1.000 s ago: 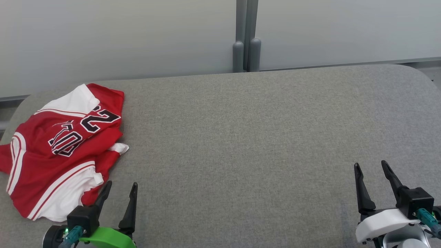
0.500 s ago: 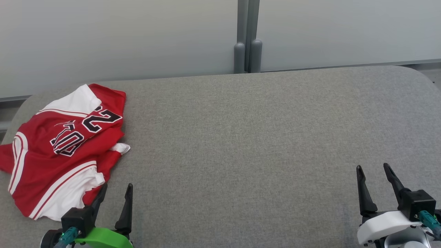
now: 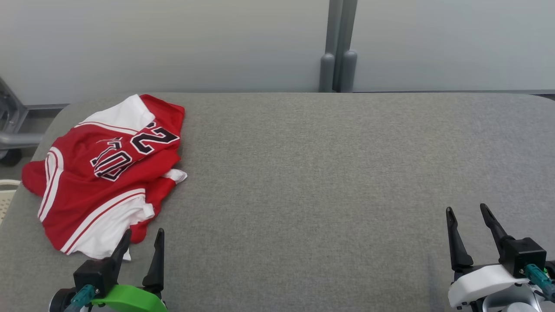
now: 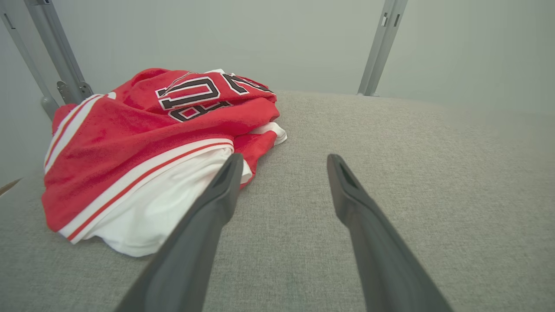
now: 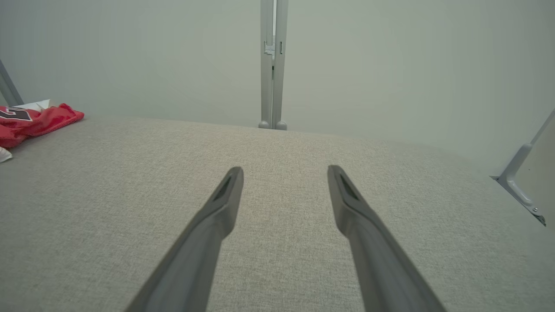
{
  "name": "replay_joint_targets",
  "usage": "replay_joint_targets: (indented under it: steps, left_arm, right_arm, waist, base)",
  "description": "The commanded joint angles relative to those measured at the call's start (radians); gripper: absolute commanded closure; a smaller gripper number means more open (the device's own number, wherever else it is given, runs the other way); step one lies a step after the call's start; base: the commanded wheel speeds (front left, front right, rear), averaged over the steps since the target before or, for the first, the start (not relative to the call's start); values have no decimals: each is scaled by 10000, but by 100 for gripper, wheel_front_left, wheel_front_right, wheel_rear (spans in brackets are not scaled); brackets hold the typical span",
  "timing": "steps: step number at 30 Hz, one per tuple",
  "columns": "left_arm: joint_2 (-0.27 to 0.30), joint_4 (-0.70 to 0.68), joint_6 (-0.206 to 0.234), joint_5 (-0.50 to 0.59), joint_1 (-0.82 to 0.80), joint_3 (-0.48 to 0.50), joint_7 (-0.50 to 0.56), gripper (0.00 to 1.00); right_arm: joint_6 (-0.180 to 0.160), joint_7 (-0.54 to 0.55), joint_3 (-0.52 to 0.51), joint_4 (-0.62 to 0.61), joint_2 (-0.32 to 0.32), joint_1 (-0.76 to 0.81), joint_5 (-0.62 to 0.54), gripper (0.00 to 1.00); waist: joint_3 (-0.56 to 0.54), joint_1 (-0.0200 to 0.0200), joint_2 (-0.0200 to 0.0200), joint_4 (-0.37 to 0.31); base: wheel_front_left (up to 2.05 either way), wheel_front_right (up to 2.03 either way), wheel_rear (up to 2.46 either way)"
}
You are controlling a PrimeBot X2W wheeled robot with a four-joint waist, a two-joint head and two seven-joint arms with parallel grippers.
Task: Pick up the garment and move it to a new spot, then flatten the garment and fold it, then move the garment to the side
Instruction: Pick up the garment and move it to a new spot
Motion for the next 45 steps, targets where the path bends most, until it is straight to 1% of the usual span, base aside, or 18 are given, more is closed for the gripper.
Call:
replay_joint_targets:
  steps: [1,3,4,5,6,11,14,17,20,26,31,35,37,38,39,42,44,45]
  left_arm:
    - [-20,3,2,40,-27,49,2,0]
    - [-27,22,2,52,-2,97,2,0]
    - [-27,22,2,52,-2,97,2,0]
    - [-39,43,2,61,64,166,1,0]
    - [-39,43,2,61,64,166,1,0]
    - [-61,102,4,75,262,326,2,0]
    - [-92,107,4,72,318,453,2,0]
    - [-106,145,4,64,392,477,2,0]
    - [-133,144,4,33,349,490,2,0]
    - [-285,518,4,-351,-414,467,2,0]
    - [-165,1367,4,-860,-2222,-27,272,0]
    - [106,2102,7,-1316,-3997,-599,1091,0]
    - [219,2394,7,-1731,-4797,-1030,1565,0]
    - [369,2551,8,-1890,-5175,-1227,1767,0]
    - [602,2861,8,-2375,-5805,-1582,2145,0]
    - [931,3293,8,-3020,-6613,-2145,2588,0]
    - [1099,3608,10,-3672,-7025,-2106,2676,0]
    - [1256,3798,8,-3745,-7207,-2183,2725,0]
  right_arm:
    - [1,-33,-14,-32,-44,-10,-43,0]
    - [1,-33,1,-31,-44,36,-25,0]
    - [1,-33,1,-31,-44,36,-25,0]
    - [1,-32,65,-9,-36,80,-20,0]
    - [1,-32,65,-9,-36,80,-20,0]
    - [1,-33,268,63,9,30,-6,0]
    - [1,-33,484,104,2,-104,-23,0]
    - [1,-33,630,146,0,-203,-13,0]
    - [1,-33,742,136,-8,-306,-9,0]
    - [1,-33,913,-45,-216,-614,-45,0]
    - [1,-32,1073,-297,-613,-1160,-83,0]
    - [1,-32,1314,-505,-1045,-1679,-103,0]
    - [-1,-33,1400,-593,-1195,-1881,-90,0]
    - [-1,-32,1430,-623,-1267,-1967,-84,0]
    - [-1,-32,1503,-670,-1362,-2133,-71,0]
    - [1,-33,1617,-720,-1462,-2317,-94,0]
    - [-1,-33,1724,-734,-1481,-2376,-90,0]
    - [-1,-32,1805,-741,-1462,-2414,-83,0]
  waist:
    - [-10,0,82,684]
    - [-38,0,82,1112]
    - [-38,0,82,1112]
    - [-81,0,82,1569]
    - [-81,0,82,1569]
    - [-223,0,82,2711]
    - [-255,0,82,3237]
    - [-254,0,82,3590]
    - [-181,0,82,3765]
    - [490,0,82,3689]
    - [1715,0,82,3399]
    - [2774,0,82,3113]
    - [3206,0,82,2947]
    - [3406,0,82,2867]
    - [3777,0,82,2695]
    - [4209,0,82,2461]
    - [4437,0,82,2285]
    - [4551,0,82,2188]
  base:
    - [0,0,0]
    - [0,0,0]
    - [0,0,0]
    - [0,0,0]
    - [0,0,0]
    - [0,0,0]
    - [0,0,0]
    - [0,0,0]
    - [0,0,0]
    - [0,0,0]
    - [0,0,0]
    - [0,0,0]
    - [0,0,0]
    - [0,0,0]
    - [0,0,0]
    - [0,0,0]
    - [0,0,0]
    - [0,0,0]
